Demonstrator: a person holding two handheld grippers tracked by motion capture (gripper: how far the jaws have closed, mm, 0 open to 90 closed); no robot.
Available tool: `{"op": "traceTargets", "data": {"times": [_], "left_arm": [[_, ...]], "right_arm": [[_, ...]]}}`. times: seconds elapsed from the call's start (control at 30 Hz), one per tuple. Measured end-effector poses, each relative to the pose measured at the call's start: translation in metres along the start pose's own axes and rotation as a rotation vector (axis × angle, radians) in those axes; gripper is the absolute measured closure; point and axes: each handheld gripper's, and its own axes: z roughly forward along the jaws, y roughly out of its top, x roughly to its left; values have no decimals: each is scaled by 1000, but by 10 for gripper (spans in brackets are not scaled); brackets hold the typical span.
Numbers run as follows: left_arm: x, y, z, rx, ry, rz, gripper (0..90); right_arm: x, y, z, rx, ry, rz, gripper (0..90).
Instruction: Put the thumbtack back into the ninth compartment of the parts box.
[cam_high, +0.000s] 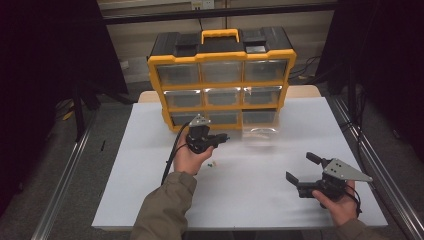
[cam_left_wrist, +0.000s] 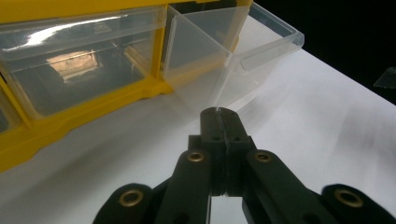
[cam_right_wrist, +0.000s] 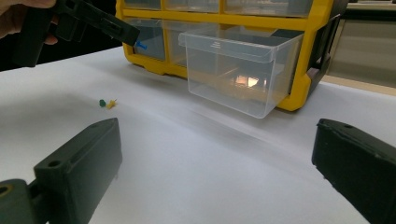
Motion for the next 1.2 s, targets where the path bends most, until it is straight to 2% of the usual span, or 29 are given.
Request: {"op": "traceTargets", "data": {"times": [0.43, 0.53, 0.77, 1.1, 1.13, 1.2], "left_arm": [[-6, 16, 3, -33, -7, 11, 900], [-7, 20, 3, -23, -6, 30, 900], [-10, 27, 7, -26, -7, 40, 900], [-9, 31, 11, -41, -8, 39, 900], [-10, 32, 11, -38, 3, 41, 900], [-10, 32, 12, -44, -6, 45, 900]], "right_arm": [[0, 0, 0, 0, 3, -1, 10], [0, 0, 0, -1, 3, -3, 10], [0, 0, 0, 0, 5, -2, 10], [1, 0, 0, 2, 12, 0, 11], [1, -1, 1, 0, 13, 1, 11], [0, -1, 0, 0, 11, 0, 11]]}}
